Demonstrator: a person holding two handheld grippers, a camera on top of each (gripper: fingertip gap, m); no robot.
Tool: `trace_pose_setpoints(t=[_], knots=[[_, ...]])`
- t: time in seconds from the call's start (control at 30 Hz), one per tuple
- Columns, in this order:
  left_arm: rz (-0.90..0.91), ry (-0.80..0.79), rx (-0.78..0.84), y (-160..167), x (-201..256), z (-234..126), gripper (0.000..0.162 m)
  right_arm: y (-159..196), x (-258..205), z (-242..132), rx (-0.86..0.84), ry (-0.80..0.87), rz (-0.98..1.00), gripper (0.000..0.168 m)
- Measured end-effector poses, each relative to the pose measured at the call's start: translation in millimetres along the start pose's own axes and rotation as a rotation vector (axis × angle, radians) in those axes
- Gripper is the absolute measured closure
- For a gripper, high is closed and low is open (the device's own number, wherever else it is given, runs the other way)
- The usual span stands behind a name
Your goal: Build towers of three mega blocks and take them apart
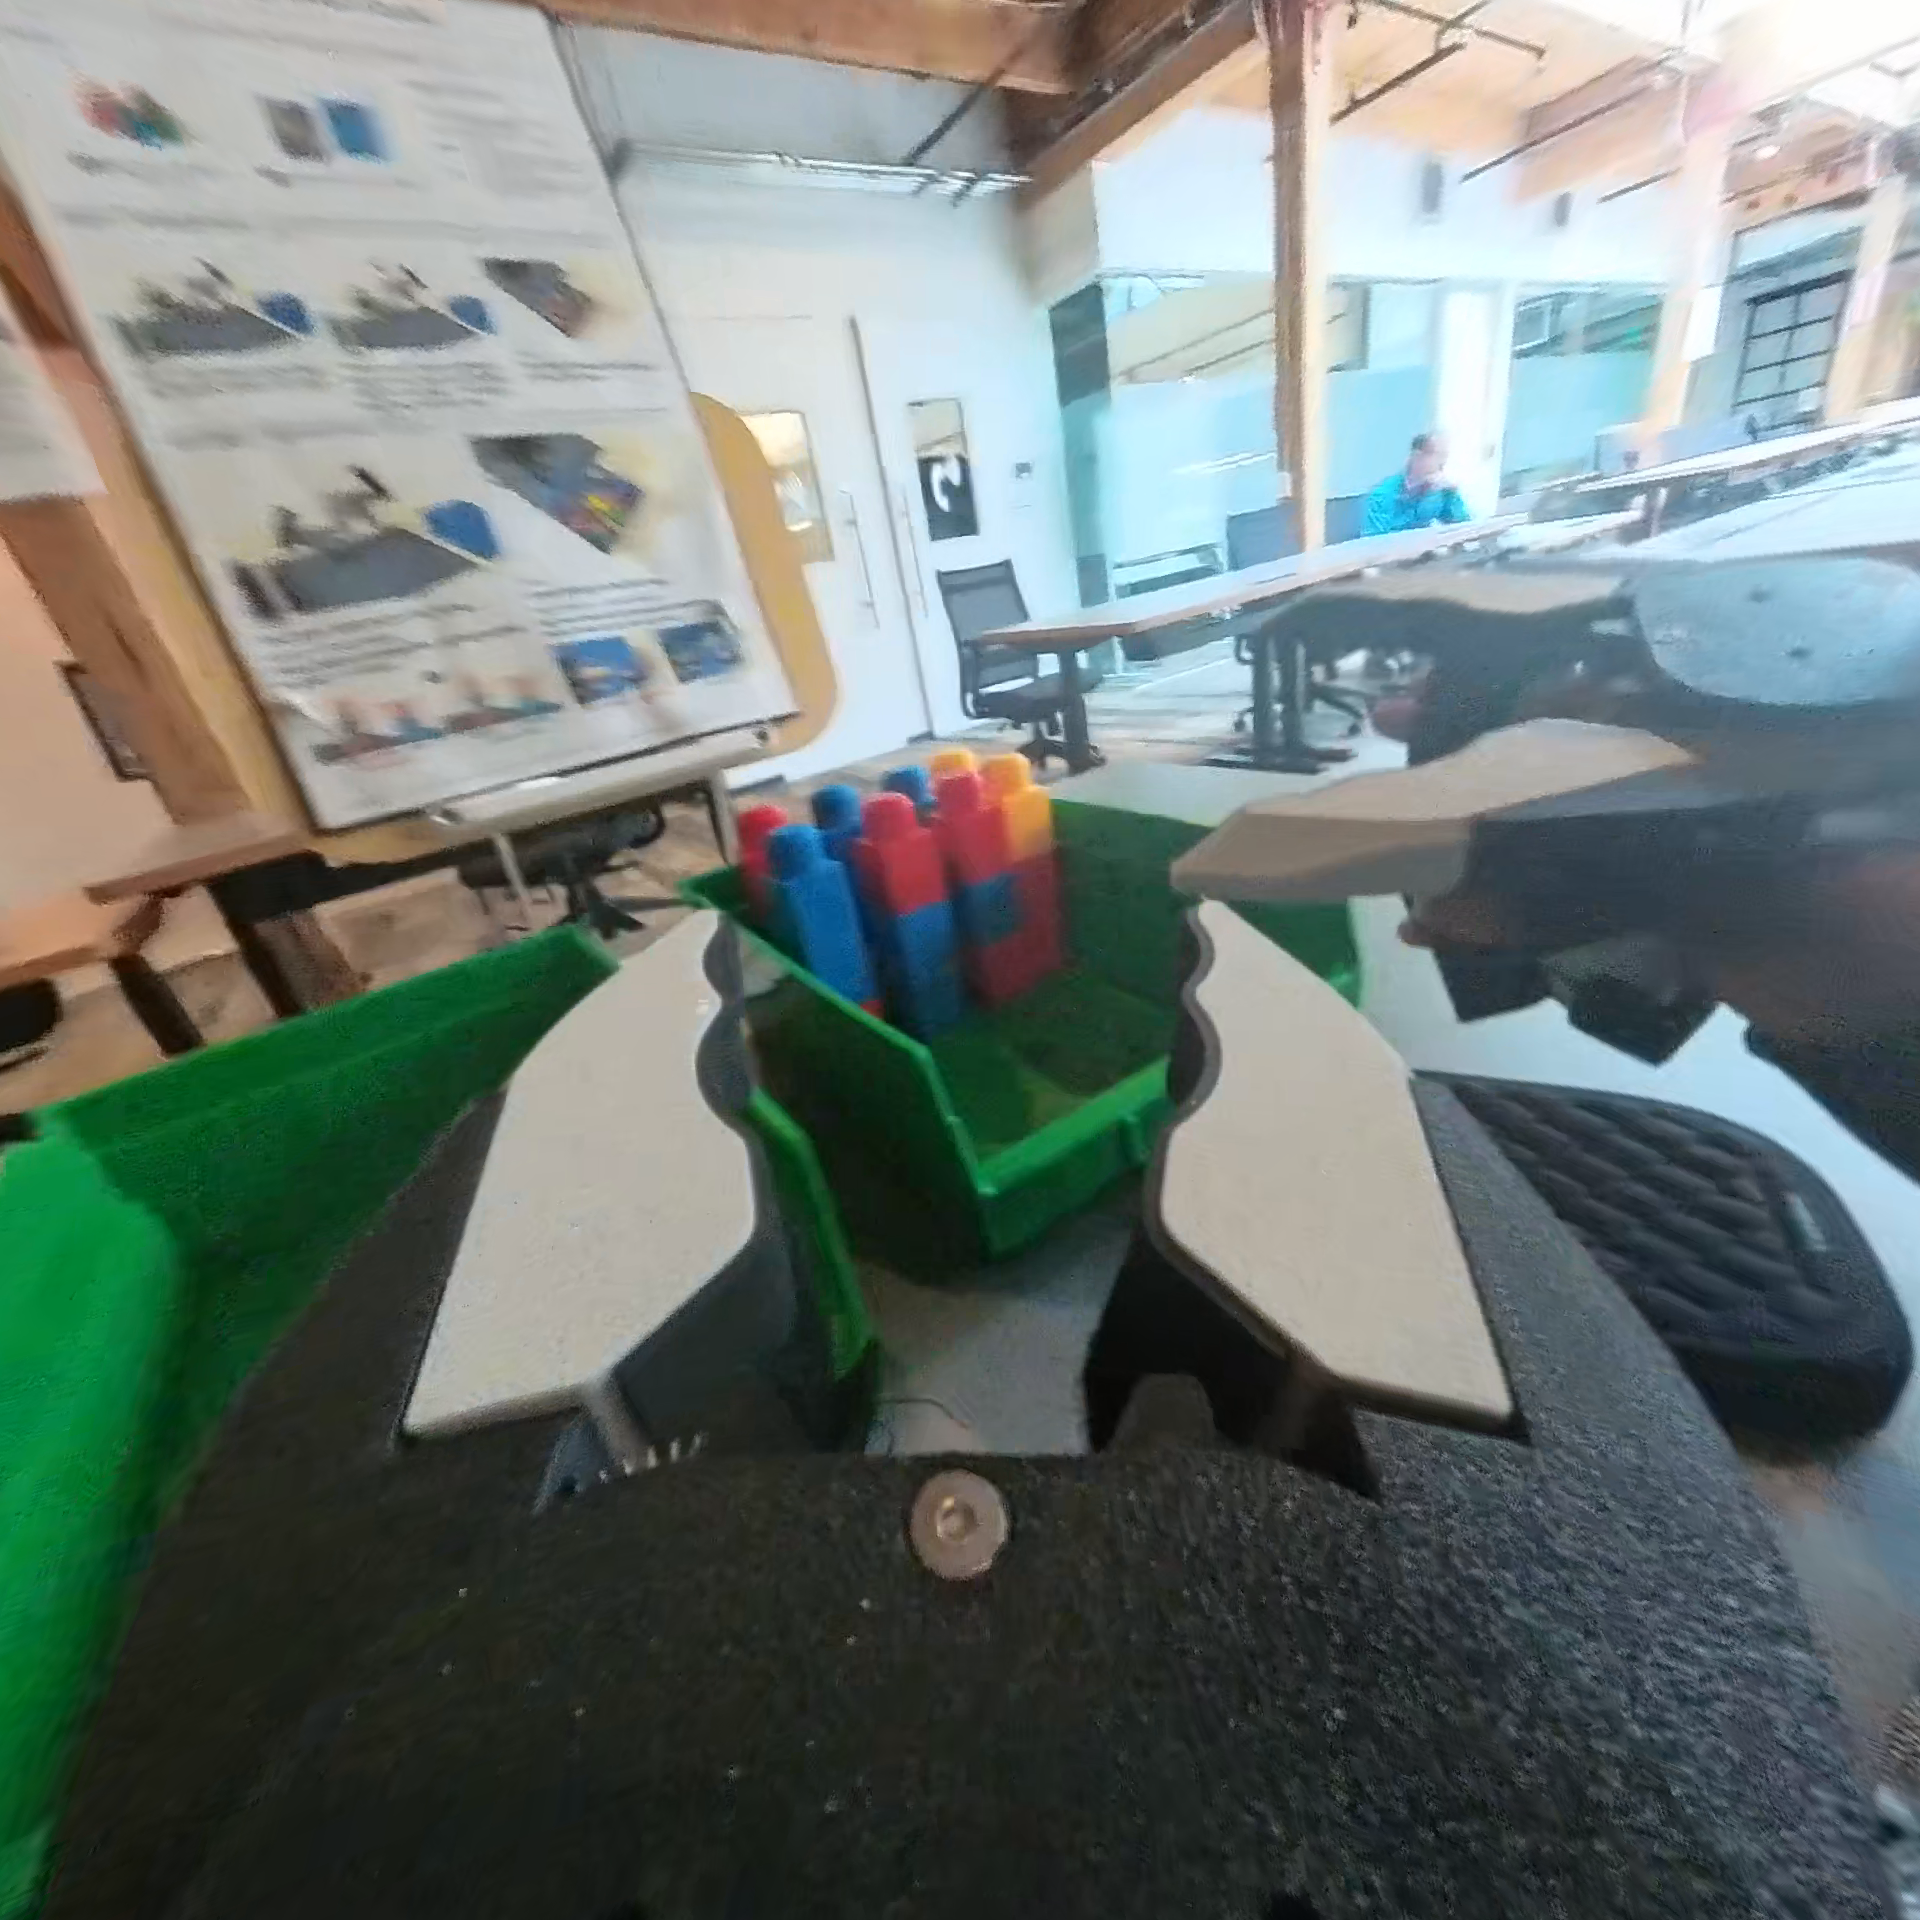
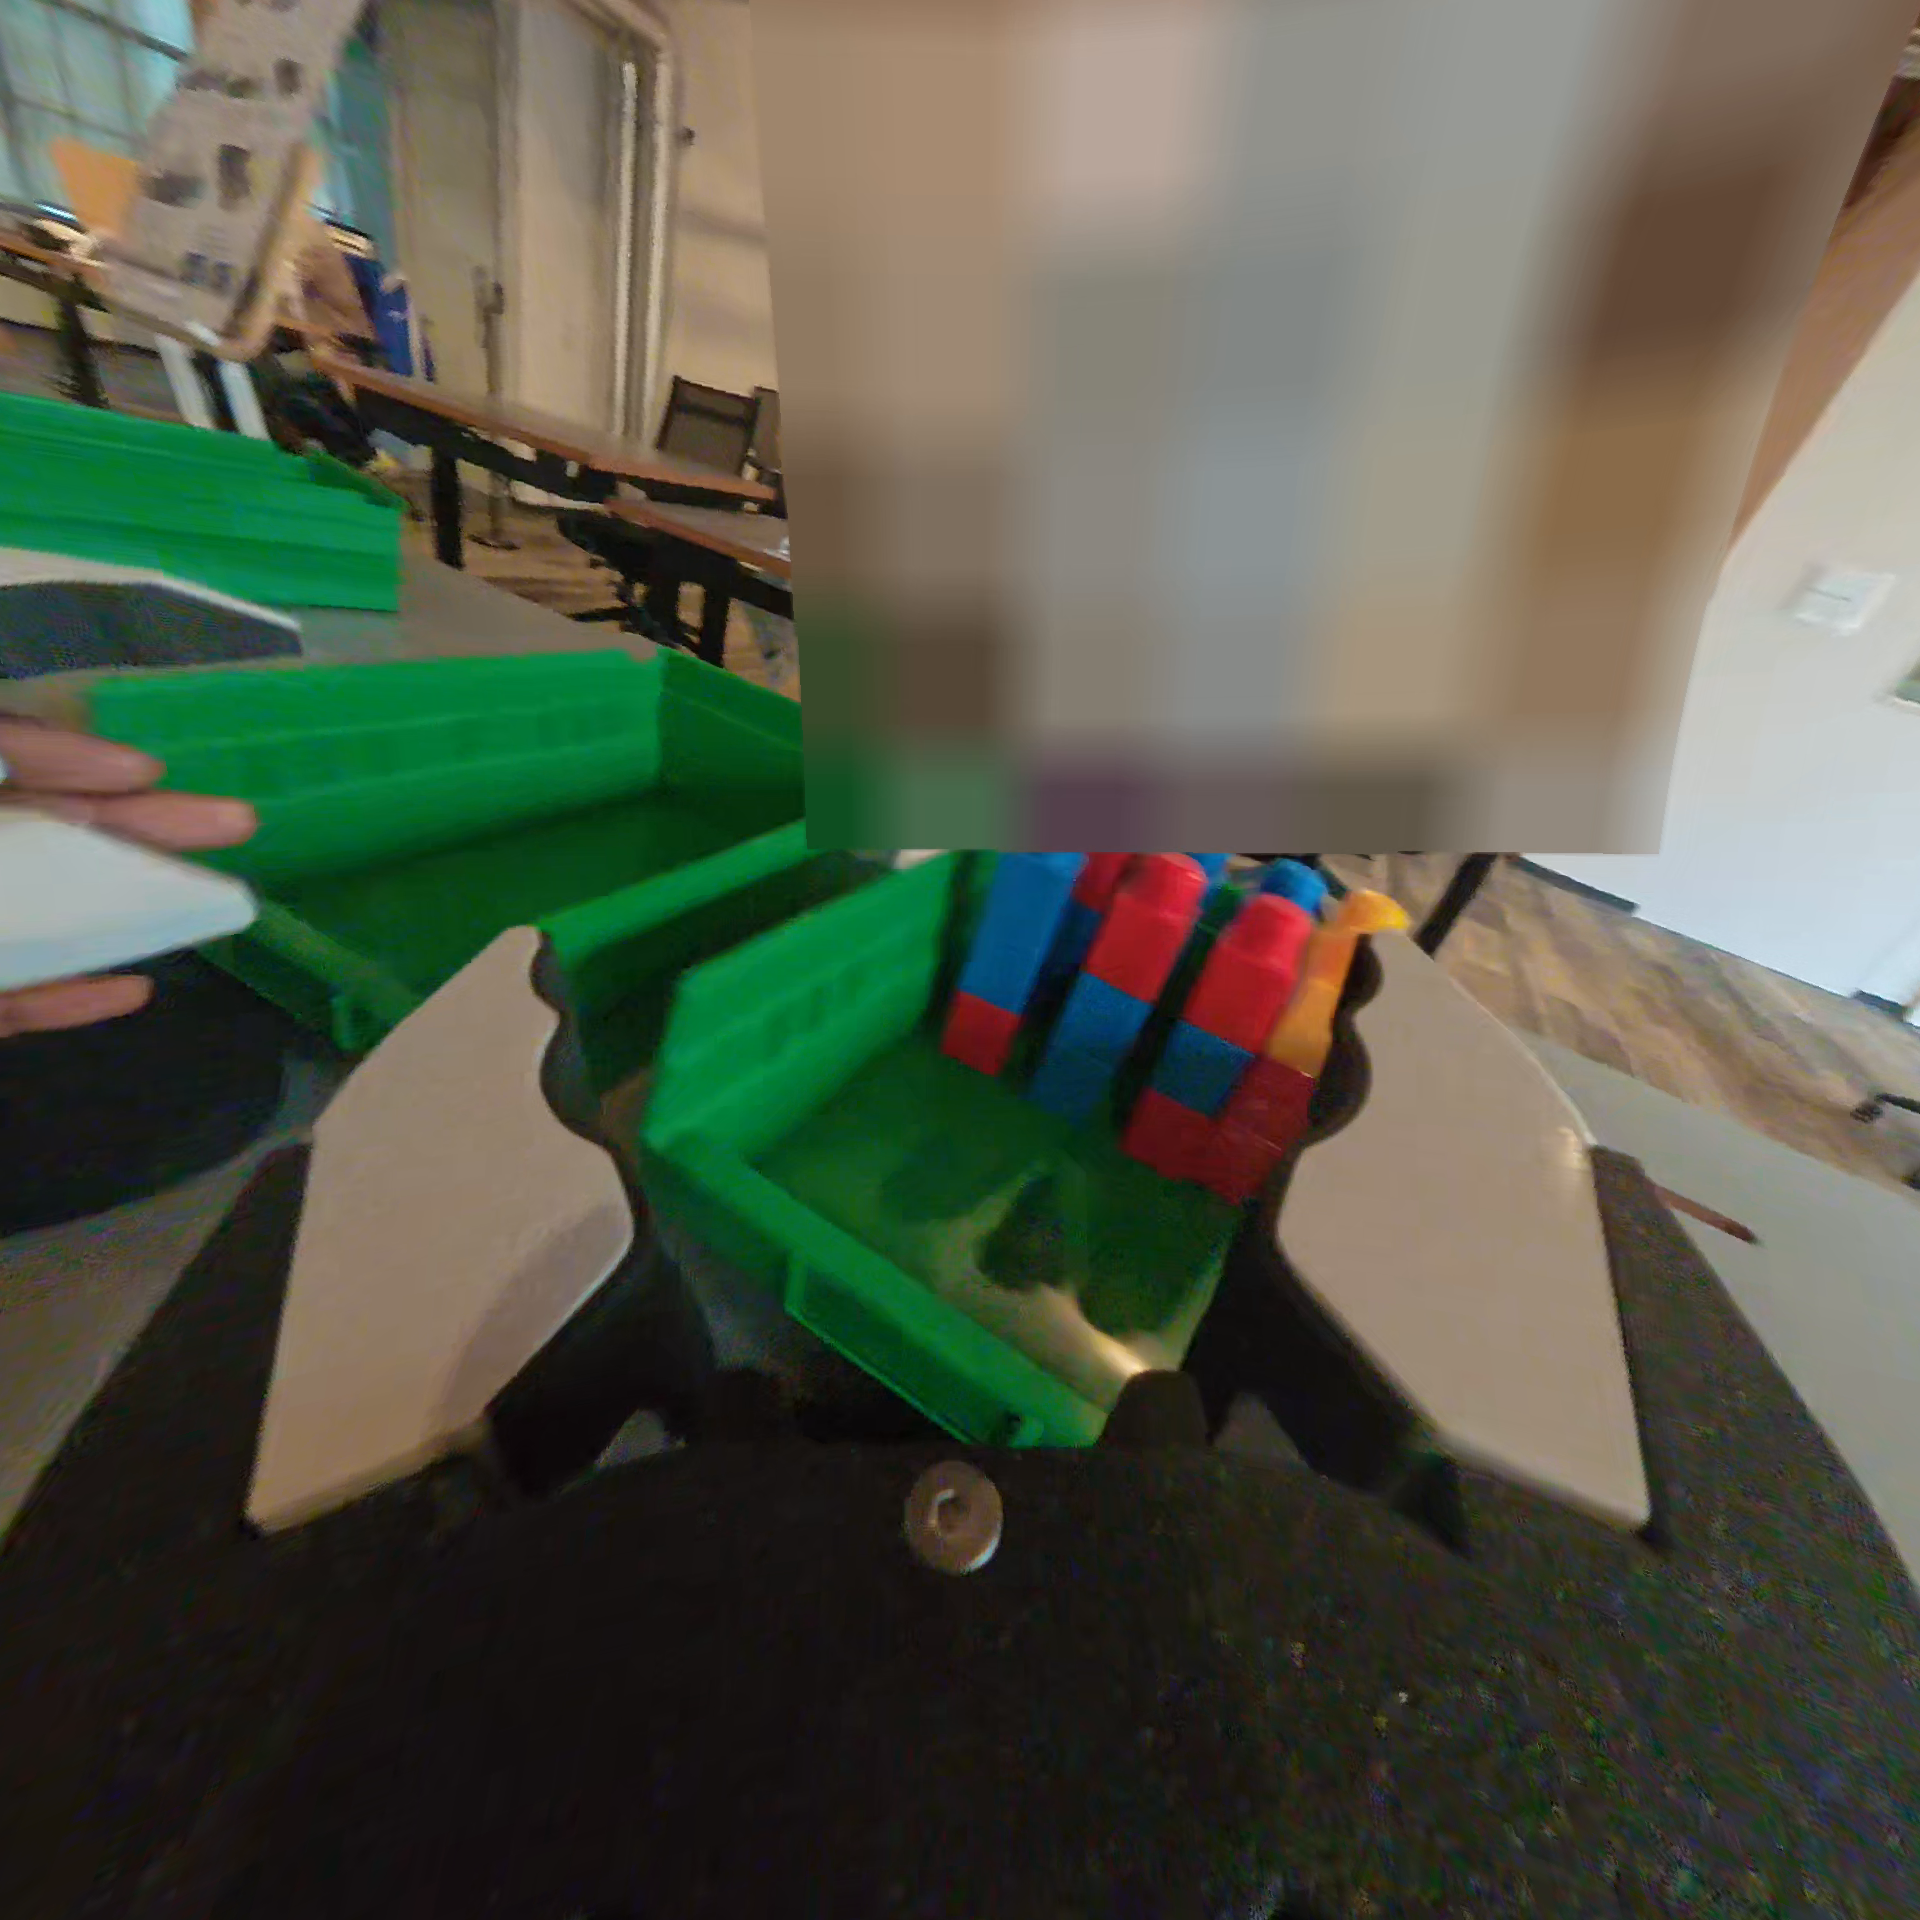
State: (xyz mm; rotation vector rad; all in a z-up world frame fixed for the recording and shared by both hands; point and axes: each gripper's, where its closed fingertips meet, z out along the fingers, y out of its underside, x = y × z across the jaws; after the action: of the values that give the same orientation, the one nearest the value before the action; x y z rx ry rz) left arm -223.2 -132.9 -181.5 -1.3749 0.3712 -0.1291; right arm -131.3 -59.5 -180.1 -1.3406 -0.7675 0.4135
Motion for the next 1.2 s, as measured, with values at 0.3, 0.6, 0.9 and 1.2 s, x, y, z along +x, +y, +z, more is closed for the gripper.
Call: trace_pose_setpoints(t=[0.3,0.6,0.9,1.2], knots=[[0.408,-0.186,-0.324,69,-4,61,0.089,89,79,-20,-0.285,0.031,-0.014,0.047],[0.406,-0.126,-0.649,108,-17,100,0.097,128,91,-1,-0.477,-0.005,-0.084,0.074],[0.544,-0.185,-0.824,123,-28,109,0.119,147,97,8,-0.624,0.024,-0.164,0.121],[0.619,-0.228,-0.702,110,-32,110,0.149,143,107,7,-0.574,0.075,-0.251,0.150]])
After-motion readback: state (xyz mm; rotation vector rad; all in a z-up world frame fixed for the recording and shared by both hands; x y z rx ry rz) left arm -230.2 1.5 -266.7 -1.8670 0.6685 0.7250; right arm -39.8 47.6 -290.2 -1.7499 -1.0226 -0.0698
